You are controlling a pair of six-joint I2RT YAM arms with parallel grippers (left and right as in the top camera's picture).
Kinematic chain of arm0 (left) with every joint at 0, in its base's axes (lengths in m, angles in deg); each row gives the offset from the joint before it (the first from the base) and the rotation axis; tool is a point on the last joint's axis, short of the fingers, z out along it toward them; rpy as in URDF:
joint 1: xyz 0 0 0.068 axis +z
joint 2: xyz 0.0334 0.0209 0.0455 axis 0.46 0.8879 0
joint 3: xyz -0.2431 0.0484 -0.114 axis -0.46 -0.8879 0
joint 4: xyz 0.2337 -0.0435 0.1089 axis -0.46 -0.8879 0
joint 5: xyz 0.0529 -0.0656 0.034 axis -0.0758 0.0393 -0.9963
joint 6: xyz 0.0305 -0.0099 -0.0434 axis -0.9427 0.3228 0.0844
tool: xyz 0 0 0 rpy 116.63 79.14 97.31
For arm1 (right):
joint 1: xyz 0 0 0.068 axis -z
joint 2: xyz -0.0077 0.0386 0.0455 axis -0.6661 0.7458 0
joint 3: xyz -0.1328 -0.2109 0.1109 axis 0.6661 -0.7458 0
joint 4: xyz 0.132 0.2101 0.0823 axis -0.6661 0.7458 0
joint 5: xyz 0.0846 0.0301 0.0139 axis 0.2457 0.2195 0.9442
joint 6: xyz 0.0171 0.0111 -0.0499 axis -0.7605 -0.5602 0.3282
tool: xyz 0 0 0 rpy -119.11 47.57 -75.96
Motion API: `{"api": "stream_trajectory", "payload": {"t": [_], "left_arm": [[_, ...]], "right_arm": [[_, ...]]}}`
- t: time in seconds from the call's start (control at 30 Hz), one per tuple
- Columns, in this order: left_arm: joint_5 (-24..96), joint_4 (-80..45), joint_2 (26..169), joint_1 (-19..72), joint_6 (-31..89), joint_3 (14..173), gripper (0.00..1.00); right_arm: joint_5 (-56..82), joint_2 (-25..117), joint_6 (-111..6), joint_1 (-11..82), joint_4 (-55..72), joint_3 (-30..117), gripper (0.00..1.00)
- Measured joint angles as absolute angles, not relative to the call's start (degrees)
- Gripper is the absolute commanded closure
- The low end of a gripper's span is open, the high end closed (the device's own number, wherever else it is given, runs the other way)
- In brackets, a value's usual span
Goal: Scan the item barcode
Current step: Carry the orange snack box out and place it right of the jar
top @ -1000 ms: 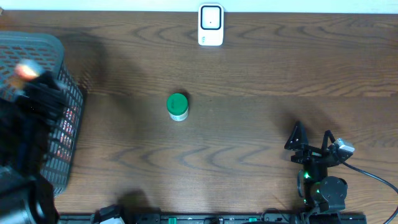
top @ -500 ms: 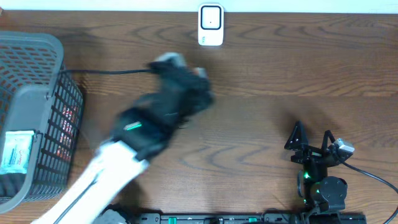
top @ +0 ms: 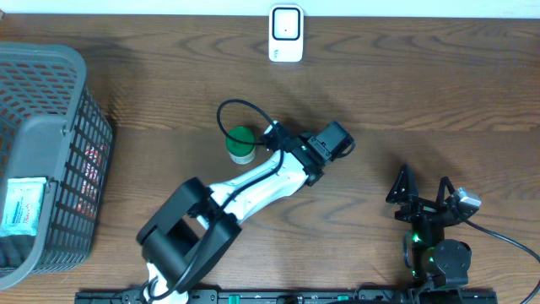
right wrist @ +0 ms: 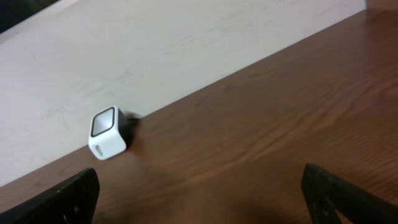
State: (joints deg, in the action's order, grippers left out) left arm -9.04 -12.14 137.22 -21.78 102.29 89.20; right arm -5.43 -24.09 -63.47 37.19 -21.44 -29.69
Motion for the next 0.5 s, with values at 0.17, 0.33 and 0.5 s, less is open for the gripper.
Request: {"api": "stream_trajectory", "payload": {"t": [0.17,0.33,0.5], "left_arm": [[-10.0,-11.3,139.8,-21.8,105.2,89.2,0.08],[-10.4,-10.5,139.9,-21.8,100.2,89.2,0.07],[-11.3,-5.0,136.2,-21.8,81.7,89.7,0.07]], "right_arm": [[-5.4,-24.1,-63.5,37.2,-21.4,-29.7,0.01],[-5.4,-24.1,-63.5,37.2,-21.4,-29.7,0.01],[-5.4,-24.1,-63.5,37.2,-21.4,-29.7,0.01]]}}
